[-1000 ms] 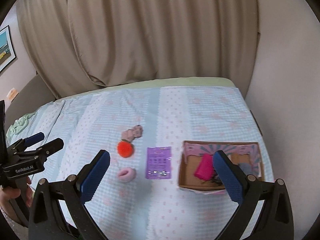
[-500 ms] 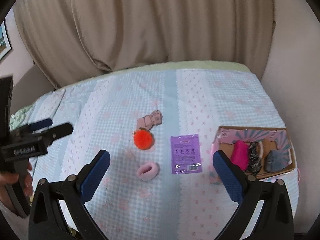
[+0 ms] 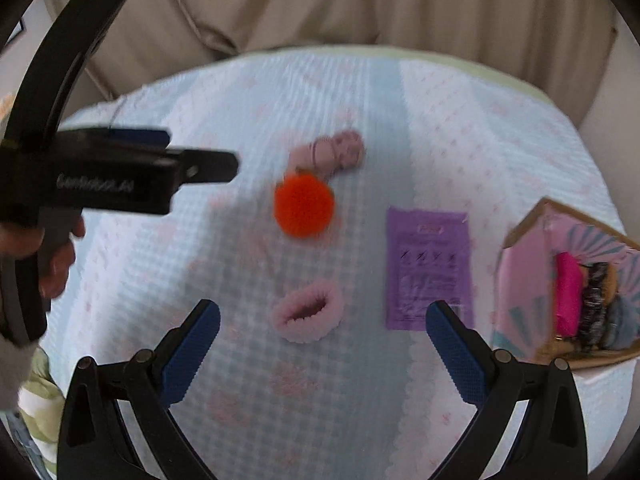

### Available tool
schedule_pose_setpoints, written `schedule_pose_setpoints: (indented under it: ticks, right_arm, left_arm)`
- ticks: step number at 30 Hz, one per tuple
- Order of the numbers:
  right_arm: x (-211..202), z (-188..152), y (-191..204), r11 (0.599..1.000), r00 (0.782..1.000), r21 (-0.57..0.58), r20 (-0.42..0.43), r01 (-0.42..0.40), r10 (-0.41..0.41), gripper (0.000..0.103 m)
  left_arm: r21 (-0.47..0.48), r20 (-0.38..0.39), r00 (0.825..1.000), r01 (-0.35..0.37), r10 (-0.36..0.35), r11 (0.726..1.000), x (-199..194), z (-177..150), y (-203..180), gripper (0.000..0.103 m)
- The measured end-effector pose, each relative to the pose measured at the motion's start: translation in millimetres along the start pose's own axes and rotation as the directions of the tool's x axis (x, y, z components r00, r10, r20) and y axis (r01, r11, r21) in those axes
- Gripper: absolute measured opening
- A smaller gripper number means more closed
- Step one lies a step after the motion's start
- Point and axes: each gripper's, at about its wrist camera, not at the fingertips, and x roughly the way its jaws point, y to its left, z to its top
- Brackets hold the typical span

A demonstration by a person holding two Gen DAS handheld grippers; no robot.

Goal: Organize soft objects
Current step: 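Move both tools back toward the orange pompom and pink hair tie, then grasp orange pompom with left tool while right tool grasps pink fuzzy hair tie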

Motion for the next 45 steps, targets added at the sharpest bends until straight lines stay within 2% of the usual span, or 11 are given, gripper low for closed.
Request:
schedule_pose_setpoints:
  ticks: [3, 9, 12, 14, 17, 19, 28, 35, 37, 45]
  right_arm:
    - [30, -1, 4, 1.0, 0.999, -0.018, -0.044, -0.008, 0.007, 0.102]
    - [84, -11, 20, 0.991, 0.993, -0.133, -0.113, 0.004, -0.019, 0.102]
    - [102, -16, 22, 0.986, 0.991, -0.166, -0.133, -0.009, -0.013, 0.102]
    - [112, -17, 24, 0.982, 0.991, -0.19, -0.135, -0.012, -0.014, 0.1]
    - [124, -19, 23, 0.977, 0.989, -0.21, -0.148, -0.027, -0.005, 0.09]
    - [131, -20, 22, 0.977, 0.987, -0.21, -0.163, -0.042, 0.007, 0.076]
    - [133, -18, 15, 0.978, 0.987, -0.202, -0.163, -0.048, 0.015, 0.055]
    - [117, -13, 6, 0.982, 0.988, -0.184, -0.153, -0.038, 0.01, 0.043]
    - [111, -14, 7, 0.985, 0.99, -0.171, -0.144, -0.034, 0.009, 0.037]
    - [85, -8, 5, 0.989, 0.995, -0.149, -0.103, -0.013, -0.002, 0.036]
  left_arm:
    - [0.05, -0.047, 0.999, 0.011, -0.009, 0.999, 45, 0, 0, 0.101]
    - [0.12, -0.131, 0.991, 0.032, -0.016, 0.992, 117, 1, -1, 0.094]
    - [0.155, -0.155, 0.988, 0.045, -0.02, 0.987, 141, 3, -5, 0.09]
    - [0.169, -0.161, 0.987, 0.05, -0.023, 0.984, 152, 5, -8, 0.084]
    - [0.181, -0.17, 0.985, 0.068, -0.037, 0.981, 167, 6, -10, 0.072]
    - [0.192, -0.183, 0.982, 0.073, -0.038, 0.979, 177, 6, -12, 0.062]
    - [0.183, -0.163, 0.985, 0.087, -0.057, 0.979, 185, 10, -17, 0.043]
    - [0.172, -0.152, 0.987, 0.086, -0.06, 0.981, 179, 9, -12, 0.039]
    - [0.175, -0.149, 0.987, 0.083, -0.057, 0.981, 173, 7, -12, 0.039]
    - [0.167, -0.116, 0.992, 0.063, -0.044, 0.984, 151, 9, -7, 0.039]
